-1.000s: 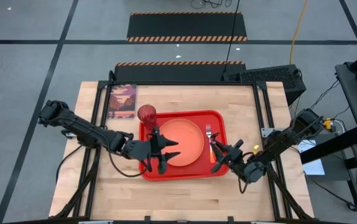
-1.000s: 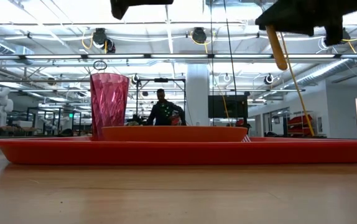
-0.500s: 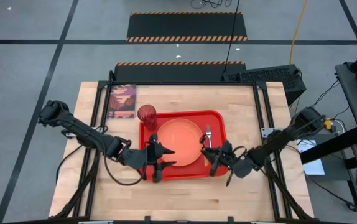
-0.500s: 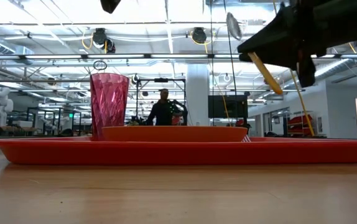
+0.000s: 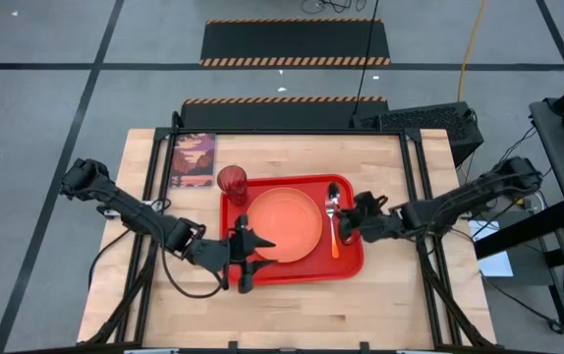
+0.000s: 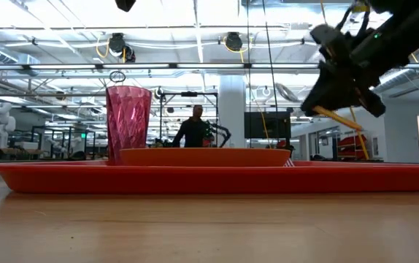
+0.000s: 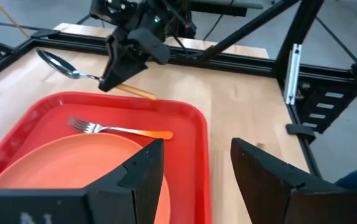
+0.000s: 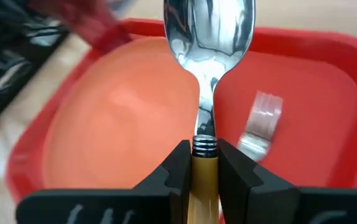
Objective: Pick and place plate/cup/fork/spoon on tray
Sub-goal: Put the orange spoon on the right side of the white orange fork
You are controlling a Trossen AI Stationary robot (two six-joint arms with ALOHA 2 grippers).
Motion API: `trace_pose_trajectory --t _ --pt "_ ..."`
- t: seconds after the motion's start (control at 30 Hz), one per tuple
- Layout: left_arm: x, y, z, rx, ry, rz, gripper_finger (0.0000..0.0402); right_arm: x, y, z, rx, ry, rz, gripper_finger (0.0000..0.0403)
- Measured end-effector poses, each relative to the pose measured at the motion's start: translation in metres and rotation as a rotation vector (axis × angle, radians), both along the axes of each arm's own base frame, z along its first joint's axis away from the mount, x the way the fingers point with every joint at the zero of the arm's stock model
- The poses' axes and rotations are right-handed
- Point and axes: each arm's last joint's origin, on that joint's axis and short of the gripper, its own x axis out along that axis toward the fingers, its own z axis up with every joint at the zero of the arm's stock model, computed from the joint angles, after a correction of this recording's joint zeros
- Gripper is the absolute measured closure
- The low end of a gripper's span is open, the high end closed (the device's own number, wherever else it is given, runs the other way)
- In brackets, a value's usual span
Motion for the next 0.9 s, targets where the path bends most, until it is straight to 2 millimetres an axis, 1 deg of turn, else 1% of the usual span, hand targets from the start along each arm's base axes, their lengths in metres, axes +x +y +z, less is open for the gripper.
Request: trace_pose_trajectory --t 0.2,0.4,0.57,0.9 --pt "0.004 0.007 0.002 0.005 -0.02 0.019 0.0213 -0.001 -0.002 -0.014 0.053 0.07 -0.085 0.0362" --pt "0.005 0.006 0.004 0.012 -0.04 0.011 0.0213 0.003 0.001 -0.032 0.149 0.12 -0.149 0.0362" --pt "0.004 0.005 0.004 0.011 -0.039 0.006 0.0213 0.005 0.002 -0.042 0.196 0.141 -0.193 0.0362" --pt "0.003 0.001 0.004 0.012 -0.039 -0.008 0.0213 0.006 0.002 -0.055 0.203 0.192 -0.239 0.0362"
